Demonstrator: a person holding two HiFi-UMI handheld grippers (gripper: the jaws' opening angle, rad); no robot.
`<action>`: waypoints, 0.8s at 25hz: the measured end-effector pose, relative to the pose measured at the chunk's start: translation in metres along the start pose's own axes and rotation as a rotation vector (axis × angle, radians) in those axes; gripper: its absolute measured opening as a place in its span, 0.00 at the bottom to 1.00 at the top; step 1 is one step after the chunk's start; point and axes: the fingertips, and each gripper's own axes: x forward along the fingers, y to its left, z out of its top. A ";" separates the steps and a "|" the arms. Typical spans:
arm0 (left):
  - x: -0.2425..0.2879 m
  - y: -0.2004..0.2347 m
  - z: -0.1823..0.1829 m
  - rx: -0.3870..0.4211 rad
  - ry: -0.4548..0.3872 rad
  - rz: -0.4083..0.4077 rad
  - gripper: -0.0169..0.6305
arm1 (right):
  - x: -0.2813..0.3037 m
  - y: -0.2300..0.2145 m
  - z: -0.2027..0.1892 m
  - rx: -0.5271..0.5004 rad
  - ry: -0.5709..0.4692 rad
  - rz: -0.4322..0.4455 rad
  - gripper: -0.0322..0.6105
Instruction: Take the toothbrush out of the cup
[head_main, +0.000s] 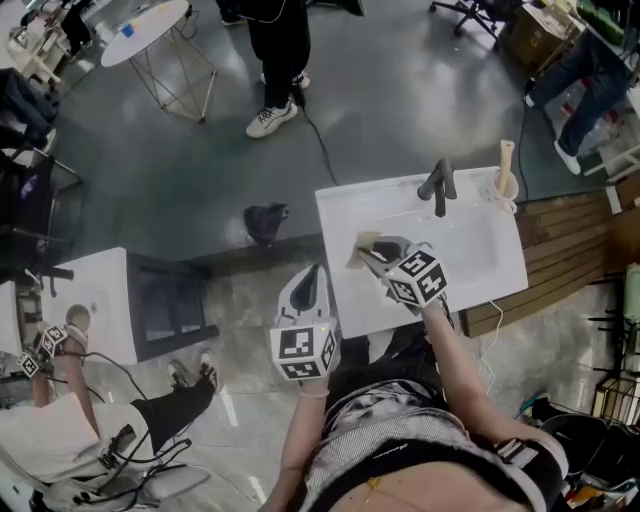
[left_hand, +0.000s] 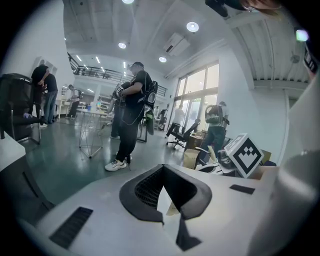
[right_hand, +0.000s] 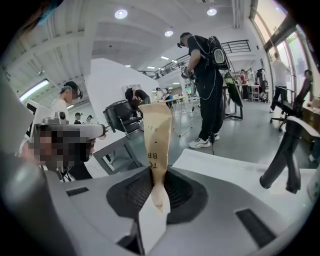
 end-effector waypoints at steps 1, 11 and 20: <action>0.000 0.000 -0.001 -0.002 0.002 0.000 0.03 | 0.002 0.001 -0.003 0.000 0.013 0.007 0.23; 0.002 -0.001 -0.005 -0.011 0.010 -0.001 0.03 | 0.020 -0.003 -0.015 0.044 0.030 0.038 0.22; 0.000 0.002 -0.007 -0.016 0.019 0.004 0.03 | 0.037 -0.011 -0.020 0.083 0.024 0.018 0.22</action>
